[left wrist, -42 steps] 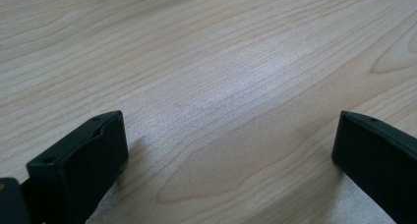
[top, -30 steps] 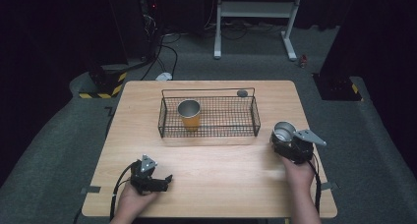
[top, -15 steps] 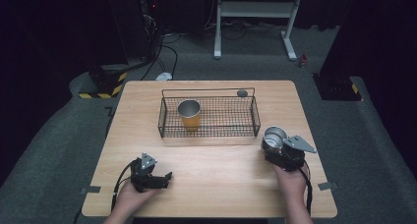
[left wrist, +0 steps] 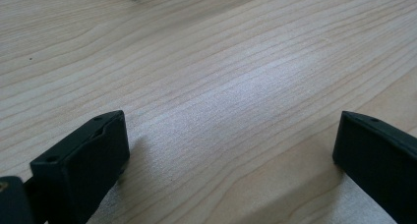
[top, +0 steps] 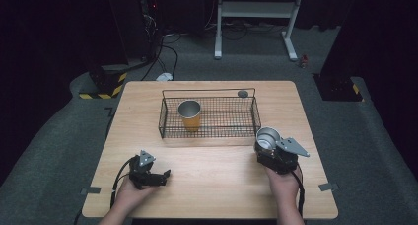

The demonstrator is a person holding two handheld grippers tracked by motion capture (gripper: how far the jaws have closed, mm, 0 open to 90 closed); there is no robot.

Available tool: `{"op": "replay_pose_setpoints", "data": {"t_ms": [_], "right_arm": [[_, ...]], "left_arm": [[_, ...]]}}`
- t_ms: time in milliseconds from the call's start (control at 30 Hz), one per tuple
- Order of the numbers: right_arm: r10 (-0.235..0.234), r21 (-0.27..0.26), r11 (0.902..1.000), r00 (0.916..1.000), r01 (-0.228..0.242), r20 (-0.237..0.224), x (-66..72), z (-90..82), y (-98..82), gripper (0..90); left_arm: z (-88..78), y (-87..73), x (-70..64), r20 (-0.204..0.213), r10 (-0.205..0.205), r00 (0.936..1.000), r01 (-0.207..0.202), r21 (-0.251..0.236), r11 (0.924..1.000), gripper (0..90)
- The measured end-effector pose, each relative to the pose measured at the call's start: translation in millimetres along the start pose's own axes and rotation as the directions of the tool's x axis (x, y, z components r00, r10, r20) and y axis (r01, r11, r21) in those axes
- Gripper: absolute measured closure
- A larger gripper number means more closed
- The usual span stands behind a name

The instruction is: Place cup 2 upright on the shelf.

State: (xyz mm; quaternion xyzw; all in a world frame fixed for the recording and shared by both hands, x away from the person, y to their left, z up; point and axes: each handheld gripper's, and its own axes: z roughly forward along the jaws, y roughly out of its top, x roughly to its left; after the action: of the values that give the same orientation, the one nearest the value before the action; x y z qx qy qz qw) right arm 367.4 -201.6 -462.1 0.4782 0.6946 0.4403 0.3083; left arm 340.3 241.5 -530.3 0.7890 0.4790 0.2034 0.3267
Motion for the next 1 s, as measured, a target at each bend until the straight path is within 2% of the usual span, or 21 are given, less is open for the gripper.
{"op": "replay_pose_setpoints", "data": {"t_ms": [133, 200, 400, 533, 800, 1000], "right_arm": [[-0.008, 0.008, 0.9999, 0.9999, 0.008, 0.006, 9.2, 0.7, 5.3, 18.6], [-0.010, 0.002, 1.0000, 0.9999, 0.009, 0.006, 12.7, 0.6, 7.4, 18.6], [-0.015, -0.007, 0.9999, 0.9998, 0.015, 0.012, 25.0, 3.7, 14.1, 18.6], [-0.027, -0.001, 0.9996, 0.9996, 0.027, 0.001, 33.6, 6.8, 17.7, 18.6], [-0.027, -0.008, 0.9996, 0.9995, 0.027, -0.014, 41.7, 8.9, 25.8, 18.6], [-0.020, -0.021, 0.9996, 0.9996, 0.020, -0.021, 41.8, 12.2, 31.6, 18.6]], "left_arm": [[0.6, 0.4, 0.1, 0.009, 0.002, 1.0000, -0.002, 0.000, 1.0000, 0.6], [0.9, 0.8, 1.0, 0.009, 0.013, 0.9999, -0.013, 0.000, 0.9999, 0.5], [2.7, 2.4, 0.1, 0.016, 0.012, 0.9998, -0.012, -0.002, 0.9999, 0.4], [3.1, 2.6, -0.5, 0.017, 0.011, 0.9998, -0.011, -0.004, 0.9999, 0.5], [3.8, 3.5, -1.4, 0.015, 0.011, 0.9998, -0.011, -0.003, 0.9999, 0.6], [4.1, 3.8, -1.7, 0.015, 0.013, 0.9998, -0.013, -0.004, 0.9999, 0.7]]}}
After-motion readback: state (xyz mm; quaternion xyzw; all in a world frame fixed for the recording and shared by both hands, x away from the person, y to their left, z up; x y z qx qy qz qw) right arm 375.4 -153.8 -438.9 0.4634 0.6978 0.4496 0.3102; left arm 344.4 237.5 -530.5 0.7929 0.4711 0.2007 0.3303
